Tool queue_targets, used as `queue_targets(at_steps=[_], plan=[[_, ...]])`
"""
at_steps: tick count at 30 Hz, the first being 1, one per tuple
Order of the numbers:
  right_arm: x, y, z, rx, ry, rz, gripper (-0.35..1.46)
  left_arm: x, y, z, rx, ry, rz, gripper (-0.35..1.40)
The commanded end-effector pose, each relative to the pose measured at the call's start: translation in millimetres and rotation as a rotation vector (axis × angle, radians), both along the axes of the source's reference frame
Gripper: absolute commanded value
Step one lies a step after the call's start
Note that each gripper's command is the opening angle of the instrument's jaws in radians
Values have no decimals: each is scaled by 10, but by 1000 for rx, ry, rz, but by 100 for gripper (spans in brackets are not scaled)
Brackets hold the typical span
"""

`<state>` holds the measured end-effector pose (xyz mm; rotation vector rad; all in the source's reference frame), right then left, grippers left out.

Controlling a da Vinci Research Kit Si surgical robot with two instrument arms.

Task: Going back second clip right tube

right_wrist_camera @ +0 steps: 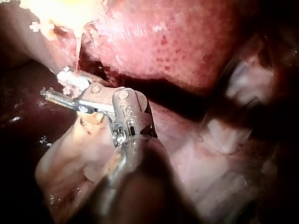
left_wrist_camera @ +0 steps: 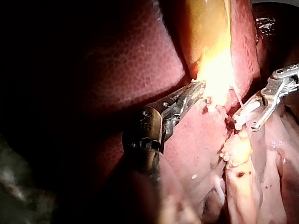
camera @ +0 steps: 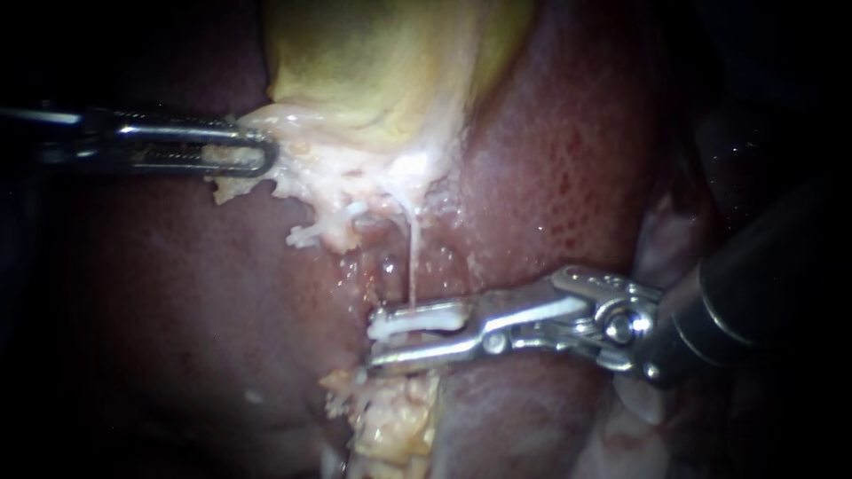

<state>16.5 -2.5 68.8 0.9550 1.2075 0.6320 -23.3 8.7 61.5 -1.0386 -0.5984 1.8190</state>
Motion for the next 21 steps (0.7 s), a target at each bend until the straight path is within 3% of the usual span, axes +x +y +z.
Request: queue_targets(at_steps=[1, 4, 6, 10, 21], plan=[[1, -1, 5, -14, -2, 8, 43, 0, 0, -1, 1, -1, 1, -35], [2, -1, 19, -56, -14, 41, 45, 0, 0, -3, 1, -1, 1, -35], [1, 2, 26, -83, -33, 83, 46, -1, -1, -3, 1, -1, 0, -35], [-3, 11, 33, -83, -56, 123, 49, -1, -1, -4, 1, -1, 0, -35], [-12, 14, 44, -64, -70, 139, 49, -1, -2, -5, 2, -2, 2, -35]])
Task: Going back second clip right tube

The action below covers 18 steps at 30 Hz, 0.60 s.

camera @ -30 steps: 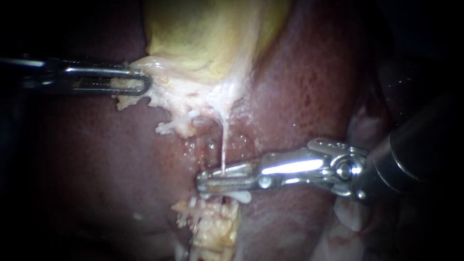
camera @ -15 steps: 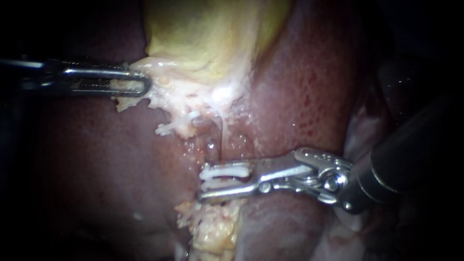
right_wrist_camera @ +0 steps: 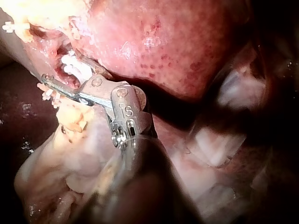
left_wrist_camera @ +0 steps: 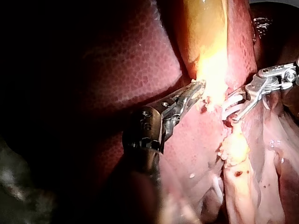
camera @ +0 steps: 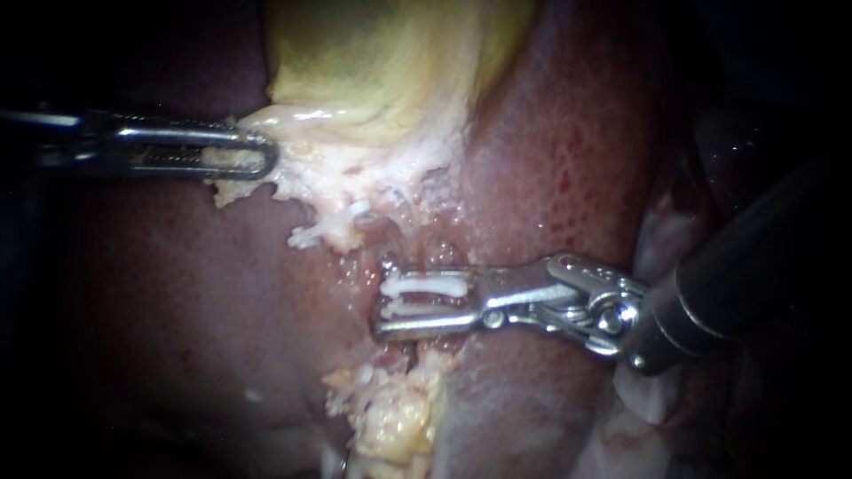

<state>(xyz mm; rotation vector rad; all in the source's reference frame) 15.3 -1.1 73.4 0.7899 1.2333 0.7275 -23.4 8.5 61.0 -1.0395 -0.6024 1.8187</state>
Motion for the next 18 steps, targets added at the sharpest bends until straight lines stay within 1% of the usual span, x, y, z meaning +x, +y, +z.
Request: queue_targets(at_steps=[1, 3, 8, 11, 14, 18], plan=[[1, 0, -1, 14, -3, -2, 49, 0, 0, 0, 0, 0, 0, -35], [0, -1, 0, 30, -8, -1, 49, 0, 0, 0, 0, 0, 0, -35], [-5, -3, 9, 95, -53, -6, 49, 0, 0, 0, 0, 0, 0, -35], [-9, -2, 12, 100, -57, -6, 49, 1, 0, 0, -5, 0, 3, -35], [-11, -1, 13, 140, -63, 2, 49, 1, 0, 0, -5, 0, 3, -35], [-14, -1, 14, 140, -62, 1, 49, 1, 0, 0, -5, 0, 4, -35]])
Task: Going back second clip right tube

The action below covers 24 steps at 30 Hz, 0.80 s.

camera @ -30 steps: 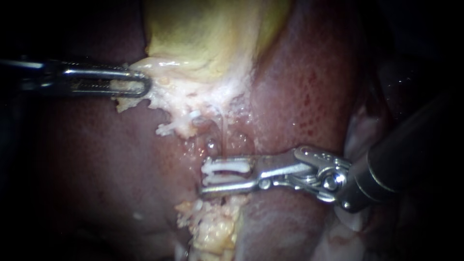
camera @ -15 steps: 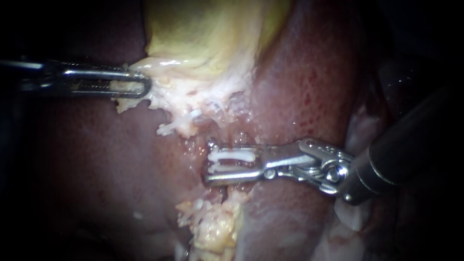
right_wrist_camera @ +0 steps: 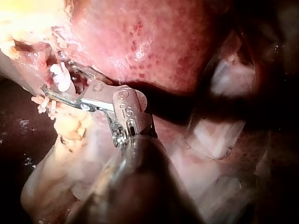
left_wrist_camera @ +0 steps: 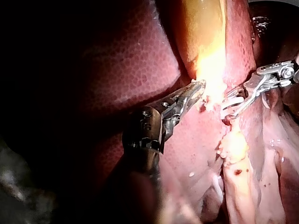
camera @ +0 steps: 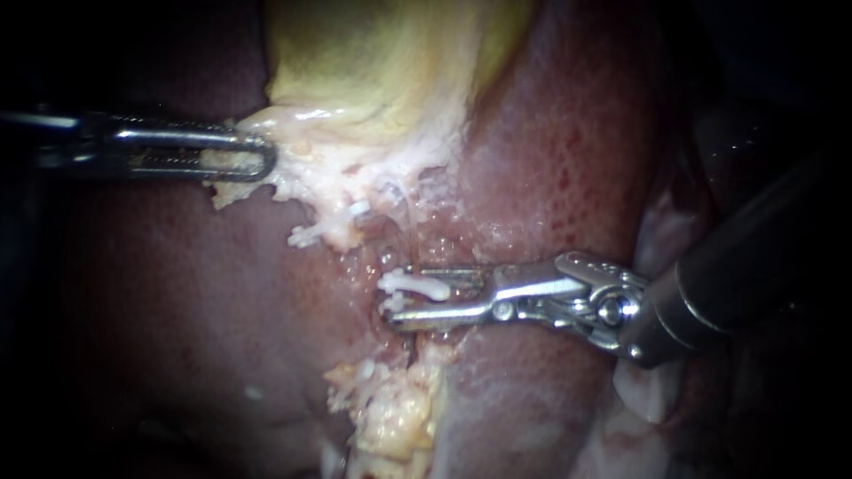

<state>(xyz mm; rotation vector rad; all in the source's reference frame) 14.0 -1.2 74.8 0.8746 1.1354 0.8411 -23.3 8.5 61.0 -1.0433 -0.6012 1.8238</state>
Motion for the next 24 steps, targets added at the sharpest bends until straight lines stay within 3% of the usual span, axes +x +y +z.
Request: queue_targets(at_steps=[1, 8, 14, 17, 24], plan=[[-1, 0, -1, 0, 1, -1, 49, 0, 0, 0, 0, 1, 0, -35], [-9, 0, -3, -10, -30, -23, 49, 1, 0, 0, 0, 1, 0, -35], [-34, 1, -17, -327, -48, -156, 50, 3, 0, 0, 0, 0, 1, -35], [-50, 7, -29, -463, -53, -196, 50, 3, 0, 0, 0, 0, 1, -35], [-83, 27, -64, -659, -51, -215, 50, 3, 0, 0, 0, 0, 1, -35]])
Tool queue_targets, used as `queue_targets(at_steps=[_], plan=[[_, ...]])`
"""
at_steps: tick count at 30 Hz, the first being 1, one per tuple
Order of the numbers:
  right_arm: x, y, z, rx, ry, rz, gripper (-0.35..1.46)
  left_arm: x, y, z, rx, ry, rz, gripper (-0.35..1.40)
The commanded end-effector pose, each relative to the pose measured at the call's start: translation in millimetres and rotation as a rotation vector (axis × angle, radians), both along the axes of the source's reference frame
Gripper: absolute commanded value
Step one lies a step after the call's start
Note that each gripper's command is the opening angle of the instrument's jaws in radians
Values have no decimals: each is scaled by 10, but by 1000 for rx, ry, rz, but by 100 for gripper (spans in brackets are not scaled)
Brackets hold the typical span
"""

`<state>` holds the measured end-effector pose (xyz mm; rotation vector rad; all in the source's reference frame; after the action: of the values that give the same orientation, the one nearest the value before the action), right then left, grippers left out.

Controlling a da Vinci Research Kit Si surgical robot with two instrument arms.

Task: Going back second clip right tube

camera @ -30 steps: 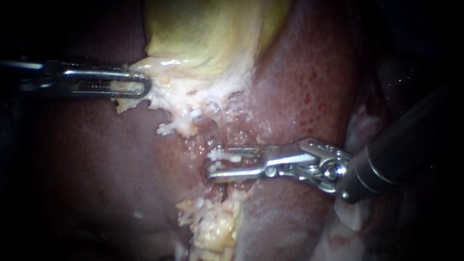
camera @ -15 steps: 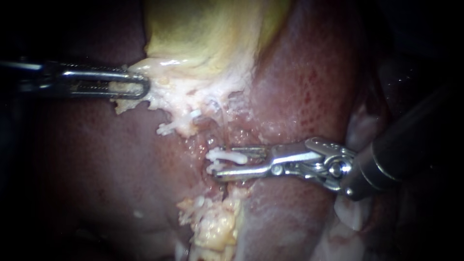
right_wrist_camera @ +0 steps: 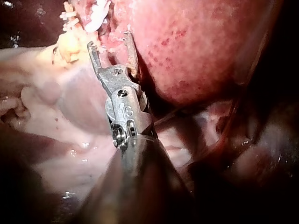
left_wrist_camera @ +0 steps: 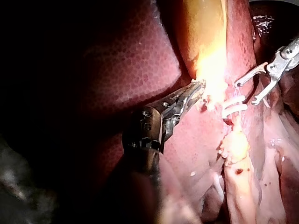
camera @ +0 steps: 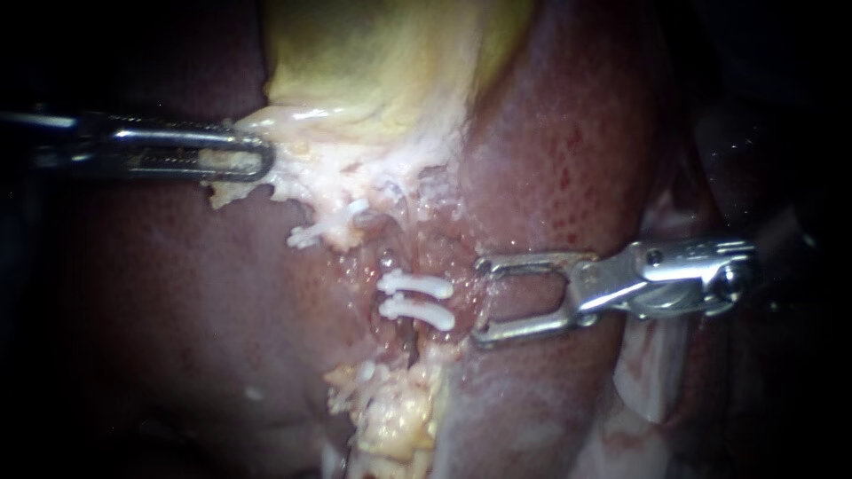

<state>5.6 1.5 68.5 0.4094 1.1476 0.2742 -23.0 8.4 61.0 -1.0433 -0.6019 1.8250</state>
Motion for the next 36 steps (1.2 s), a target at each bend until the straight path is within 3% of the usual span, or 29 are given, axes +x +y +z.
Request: queue_targets(at_steps=[1, 8, 17, 36], plan=[[-3, 2, -4, -21, 2, -6, 50, 0, 0, 0, 0, 0, 0, -35], [-16, 14, -24, -88, 8, -22, 50, 0, 0, 0, 0, 0, 0, -35], [-17, 16, -26, -112, 13, -32, 50, -3, 0, 5, -2, 1, -1, -35], [-17, 14, -28, -141, 17, -42, 50, -37, -8, 48, 0, -13, 19, -35]])
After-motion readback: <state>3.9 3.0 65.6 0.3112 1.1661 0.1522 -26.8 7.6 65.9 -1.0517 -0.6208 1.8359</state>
